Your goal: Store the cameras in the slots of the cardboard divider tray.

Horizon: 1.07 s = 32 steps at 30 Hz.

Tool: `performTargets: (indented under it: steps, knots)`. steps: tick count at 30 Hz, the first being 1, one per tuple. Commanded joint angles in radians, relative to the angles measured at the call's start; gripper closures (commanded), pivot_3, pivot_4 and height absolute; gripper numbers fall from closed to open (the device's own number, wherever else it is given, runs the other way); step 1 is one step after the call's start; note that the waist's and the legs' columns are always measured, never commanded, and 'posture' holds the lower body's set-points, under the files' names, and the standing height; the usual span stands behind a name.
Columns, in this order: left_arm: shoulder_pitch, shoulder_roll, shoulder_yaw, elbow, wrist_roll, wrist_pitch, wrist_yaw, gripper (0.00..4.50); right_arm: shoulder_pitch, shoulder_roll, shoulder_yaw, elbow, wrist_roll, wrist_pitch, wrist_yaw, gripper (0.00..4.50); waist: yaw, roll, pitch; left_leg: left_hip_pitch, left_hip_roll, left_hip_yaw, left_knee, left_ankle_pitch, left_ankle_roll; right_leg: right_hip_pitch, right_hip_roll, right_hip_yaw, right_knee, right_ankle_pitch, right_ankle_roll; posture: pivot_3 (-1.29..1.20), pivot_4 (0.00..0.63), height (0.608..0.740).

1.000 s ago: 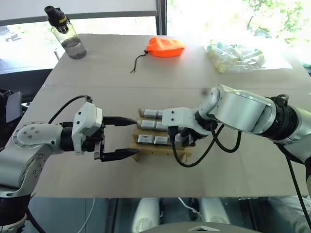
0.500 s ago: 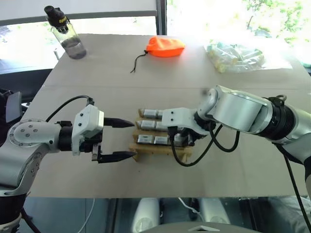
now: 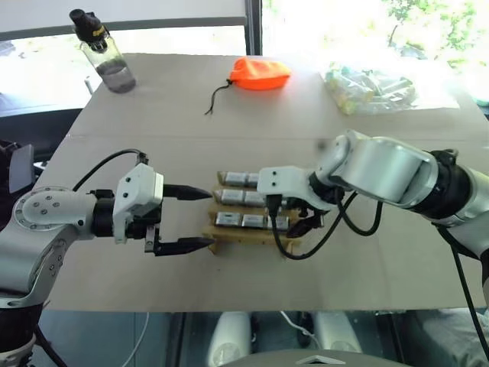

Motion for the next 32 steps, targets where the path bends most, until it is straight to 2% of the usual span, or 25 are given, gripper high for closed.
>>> performTargets:
  steps: [1, 8, 12, 14, 17, 18, 21, 23, 29, 32]
  knots:
    - [-0.01, -0.033, 0.027, 0.01, -0.031, -0.027, 0.004, 0.0, 0.091, -0.044, -0.247, -0.059, 0.032, -0.117, -0.005, 1.08, 0.002, 0.0, 0.0, 0.0, 0.0, 0.0, 0.0, 0.0, 0.0, 0.0, 0.0, 0.0, -0.001, 0.0, 0.0, 0.0, 0.15, 0.726]
    - [0.038, -0.109, 0.044, 0.078, 0.028, -0.062, 0.096, 0.0, 0.421, -0.13, -0.617, -0.115, 0.053, -0.377, -0.012, 1.08, 0.004, -0.001, 0.0, 0.0, 0.0, 0.0, -0.001, 0.0, 0.0, 0.0, 0.0, 0.0, 0.0, 0.0, 0.0, 0.0, 0.15, 0.726]
    - [0.078, -0.155, 0.075, 0.113, 0.013, -0.043, 0.149, 0.0, 0.695, -0.086, -0.889, -0.115, 0.054, -0.624, -0.067, 1.08, 0.009, -0.002, -0.001, 0.0, 0.0, 0.0, 0.0, 0.0, 0.0, 0.001, 0.0, 0.001, 0.0, 0.0, 0.0, 0.0, 0.15, 0.726]
    - [0.097, -0.167, 0.073, 0.123, 0.04, -0.075, 0.16, 0.0, 0.771, -0.088, -0.945, -0.102, 0.064, -0.673, -0.053, 1.08, 0.009, -0.002, -0.001, 0.0, 0.0, 0.0, 0.0, 0.0, 0.0, 0.001, 0.0, 0.001, -0.001, 0.0, 0.001, 0.0, 0.15, 0.726]
    - [0.127, -0.222, 0.046, 0.167, 0.155, -0.181, 0.243, 0.0, 0.882, -0.07, -1.102, -0.011, 0.198, -0.63, -0.017, 1.08, 0.011, -0.002, -0.001, 0.003, 0.0, 0.001, 0.0, 0.0, 0.0, 0.003, 0.0, 0.001, 0.0, 0.0, 0.0, 0.0, 0.15, 0.726]
    - [0.131, -0.231, 0.043, 0.179, 0.163, -0.191, 0.248, 0.0, 0.905, -0.071, -1.122, 0.006, 0.21, -0.637, -0.014, 1.08, 0.013, -0.003, -0.001, 0.004, 0.0, 0.001, 0.0, 0.0, 0.0, 0.003, 0.001, 0.002, 0.0, 0.0, 0.0, 0.0, 0.15, 0.726]
    - [0.137, -0.26, 0.048, 0.263, 0.168, -0.251, 0.223, 0.0, 1.069, -0.106, -1.071, 0.133, -0.007, -0.97, 0.054, 1.08, 0.018, -0.004, -0.003, 0.004, 0.001, 0.001, 0.0, 0.0, 0.001, 0.003, 0.002, 0.002, 0.0, 0.0, 0.0, 0.0, 0.15, 0.726]
    - [0.129, -0.273, 0.058, 0.313, 0.163, -0.28, 0.212, 0.0, 1.129, -0.102, -1.073, 0.222, -0.062, -1.139, 0.102, 1.08, 0.024, -0.004, -0.003, 0.004, 0.001, 0.001, 0.0, 0.0, 0.001, 0.003, 0.003, 0.002, -0.001, 0.0, 0.0, 0.0, 0.15, 0.726]
    - [0.098, -0.287, 0.073, 0.447, 0.154, -0.362, 0.169, 0.0, 1.206, -0.096, -1.081, 0.445, -0.116, -1.404, 0.192, 1.08, 0.024, -0.004, -0.004, 0.005, 0.002, 0.002, 0.001, 0.0, 0.001, 0.004, 0.004, 0.004, 0.0, 0.0, 0.0, 0.0, 0.15, 0.726]
    - [0.083, -0.286, 0.061, 0.495, 0.162, -0.402, 0.147, 0.0, 1.216, -0.091, -1.079, 0.5, -0.112, -1.457, 0.215, 1.08, 0.024, -0.004, -0.004, 0.005, 0.002, 0.003, 0.0, 0.0, 0.001, 0.004, 0.004, 0.005, 0.0, 0.0, 0.0, 0.0, 0.15, 0.726]
